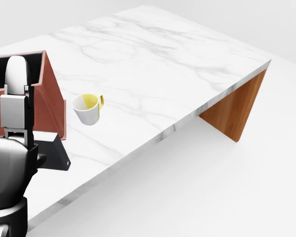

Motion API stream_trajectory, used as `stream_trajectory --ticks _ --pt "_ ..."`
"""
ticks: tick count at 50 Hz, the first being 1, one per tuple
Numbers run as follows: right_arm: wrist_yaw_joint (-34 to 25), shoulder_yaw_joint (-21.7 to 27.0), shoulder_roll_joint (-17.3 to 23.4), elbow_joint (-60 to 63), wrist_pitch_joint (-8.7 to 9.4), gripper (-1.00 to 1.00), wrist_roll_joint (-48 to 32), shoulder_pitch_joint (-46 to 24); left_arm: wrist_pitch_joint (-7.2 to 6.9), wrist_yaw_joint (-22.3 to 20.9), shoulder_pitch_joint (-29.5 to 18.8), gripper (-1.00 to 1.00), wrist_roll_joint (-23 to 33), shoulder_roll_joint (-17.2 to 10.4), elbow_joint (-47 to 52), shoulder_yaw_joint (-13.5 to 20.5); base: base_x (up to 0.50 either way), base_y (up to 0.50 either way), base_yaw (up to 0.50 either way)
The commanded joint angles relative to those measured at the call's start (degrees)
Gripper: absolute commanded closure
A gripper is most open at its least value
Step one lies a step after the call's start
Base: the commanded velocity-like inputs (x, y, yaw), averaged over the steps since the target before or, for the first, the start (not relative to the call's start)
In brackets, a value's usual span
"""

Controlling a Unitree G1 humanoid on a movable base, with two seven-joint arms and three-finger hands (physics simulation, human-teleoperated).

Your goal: Pick up the book and place it in the right compartment of the caddy.

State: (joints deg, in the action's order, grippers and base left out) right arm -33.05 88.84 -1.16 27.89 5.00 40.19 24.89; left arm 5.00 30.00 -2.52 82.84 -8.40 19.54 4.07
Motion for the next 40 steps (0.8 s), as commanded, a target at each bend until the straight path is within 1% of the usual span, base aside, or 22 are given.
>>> stream_trajectory --ticks 1,40 --pt "-0.07 0.14 -0.01 0.09 0.00 -1.00 0.03 0.01 0.00 0.00 0.01 -1.00 -0.14 -0.01 0.04 -0.01 0.16 0.20 0.00" --pt "-0.21 -0.04 -0.09 -0.48 0.00 -1.00 -0.18 0.00 0.00 0.00 0.29 -1.00 0.00 0.04 0.23 -0.03 0.14 0.17 0.00"
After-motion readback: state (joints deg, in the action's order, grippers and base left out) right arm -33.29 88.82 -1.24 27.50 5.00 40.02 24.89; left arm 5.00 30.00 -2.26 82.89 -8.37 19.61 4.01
